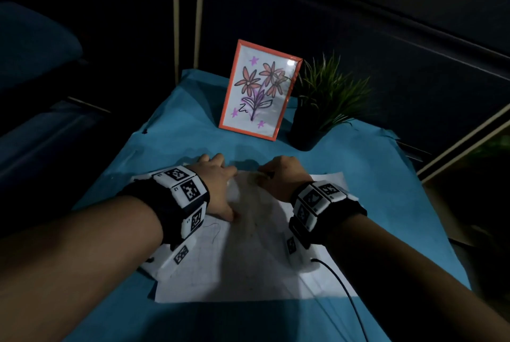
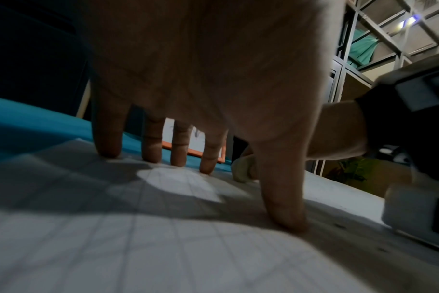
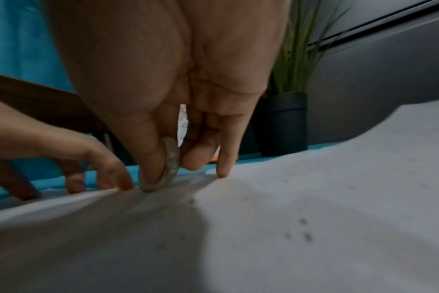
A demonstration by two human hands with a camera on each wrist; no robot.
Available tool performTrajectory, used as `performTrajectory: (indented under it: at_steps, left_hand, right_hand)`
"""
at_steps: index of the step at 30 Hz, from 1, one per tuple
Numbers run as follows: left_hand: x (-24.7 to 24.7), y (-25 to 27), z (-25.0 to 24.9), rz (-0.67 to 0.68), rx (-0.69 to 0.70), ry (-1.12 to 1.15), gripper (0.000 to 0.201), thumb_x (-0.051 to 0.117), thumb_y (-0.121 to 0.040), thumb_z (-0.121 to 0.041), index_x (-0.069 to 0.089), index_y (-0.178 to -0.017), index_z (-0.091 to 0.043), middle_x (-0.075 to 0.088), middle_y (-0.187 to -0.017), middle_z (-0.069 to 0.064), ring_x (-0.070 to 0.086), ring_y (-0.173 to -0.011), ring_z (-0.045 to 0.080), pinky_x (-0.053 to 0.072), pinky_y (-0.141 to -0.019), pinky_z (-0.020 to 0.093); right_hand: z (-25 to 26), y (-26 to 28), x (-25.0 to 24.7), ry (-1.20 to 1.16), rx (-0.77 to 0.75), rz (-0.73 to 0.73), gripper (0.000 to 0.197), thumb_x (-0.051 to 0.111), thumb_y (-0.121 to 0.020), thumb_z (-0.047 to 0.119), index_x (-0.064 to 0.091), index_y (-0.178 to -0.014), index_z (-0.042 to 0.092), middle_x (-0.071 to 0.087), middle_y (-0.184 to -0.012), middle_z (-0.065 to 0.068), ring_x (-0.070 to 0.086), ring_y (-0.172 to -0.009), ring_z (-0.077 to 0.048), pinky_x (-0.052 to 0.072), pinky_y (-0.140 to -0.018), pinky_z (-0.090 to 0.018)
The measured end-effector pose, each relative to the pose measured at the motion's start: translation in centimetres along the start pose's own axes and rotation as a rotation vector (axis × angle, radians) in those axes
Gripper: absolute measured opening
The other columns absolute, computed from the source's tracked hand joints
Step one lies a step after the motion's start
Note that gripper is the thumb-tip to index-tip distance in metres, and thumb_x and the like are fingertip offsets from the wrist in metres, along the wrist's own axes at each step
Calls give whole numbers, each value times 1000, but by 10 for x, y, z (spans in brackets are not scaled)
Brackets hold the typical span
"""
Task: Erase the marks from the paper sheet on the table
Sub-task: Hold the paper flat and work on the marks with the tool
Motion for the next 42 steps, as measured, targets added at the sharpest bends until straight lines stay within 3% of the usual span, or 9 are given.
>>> performTrajectory:
  at_steps: [5, 11, 18, 22, 25, 28, 34, 39, 42]
  left_hand:
    - [1, 1, 0, -6, 2, 2, 86, 72, -63, -68, 39, -134, -32, 36, -124, 1, 35, -122, 26, 38, -95, 38]
    - [3, 2, 4, 49, 14, -11, 94, 74, -62, -66, 34, -140, -33, 35, -129, 1, 33, -127, 27, 39, -102, 42]
    - [6, 2, 4, 34, 22, -37, 97, 75, -60, -66, 34, -140, -29, 34, -127, 0, 34, -123, 26, 37, -102, 40]
    - [6, 2, 7, 44, 7, -12, 95, 74, -60, -69, 35, -138, -33, 33, -124, 1, 32, -121, 25, 36, -102, 39]
    - [7, 2, 8, 44, 3, -5, 94, 74, -58, -69, 36, -137, -34, 33, -121, 0, 32, -119, 25, 37, -102, 41]
    - [8, 2, 8, 39, 4, -15, 93, 74, -59, -68, 37, -136, -34, 33, -120, 0, 33, -118, 25, 39, -100, 41]
    - [8, 2, 9, 45, 4, -23, 103, 71, -56, -75, 31, -142, -35, 34, -124, 1, 32, -120, 26, 38, -102, 44]
    - [8, 4, 9, 47, -4, -15, 98, 73, -60, -68, 31, -142, -34, 32, -122, 0, 32, -121, 25, 38, -101, 42]
    - [4, 6, 6, 31, 6, -15, 93, 75, -60, -66, 36, -138, -35, 34, -116, -2, 35, -119, 25, 39, -99, 41]
  right_hand:
    - [13, 17, 19, 106, -116, 113, 27, 53, -90, 35, 71, -87, 15, 61, -88, -8, 56, -87, -24, 40, -71, -26]
    - [0, 3, 2, -13, 10, 35, 28, 61, -88, 37, 72, -107, 19, 68, -109, -5, 60, -103, -21, 44, -82, -22]
    - [14, 32, 19, 113, -179, 113, 30, 53, -93, 35, 71, -97, 11, 64, -95, -12, 56, -91, -26, 38, -73, -26]
    - [1, 16, 8, 1, -19, 14, 26, 60, -89, 36, 73, -103, 18, 68, -104, -5, 59, -100, -22, 37, -75, -18]
    - [12, 25, 12, 75, -102, 54, 30, 54, -92, 37, 72, -98, 14, 63, -93, -9, 57, -97, -26, 37, -73, -23]
    - [18, 39, 19, 118, -162, 124, 31, 52, -93, 35, 71, -102, 13, 62, -100, -11, 55, -98, -25, 40, -82, -27]
    - [11, 22, 9, 16, -74, 38, 25, 59, -89, 32, 73, -104, 18, 68, -102, -6, 57, -101, -22, 38, -78, -20]
    - [16, 43, 25, 105, -144, 165, 28, 58, -89, 36, 71, -106, 18, 62, -105, -5, 55, -103, -22, 42, -86, -25]
    - [14, 34, 16, 75, -106, 112, 27, 58, -89, 37, 73, -102, 19, 66, -97, -6, 57, -95, -21, 40, -76, -23]
Point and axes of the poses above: each hand's wrist, its own y-axis away from the middle knuckle, its own x-axis out of the palm, z = x × y, the point moved 7 cm from there along -y, towards the middle knuckle
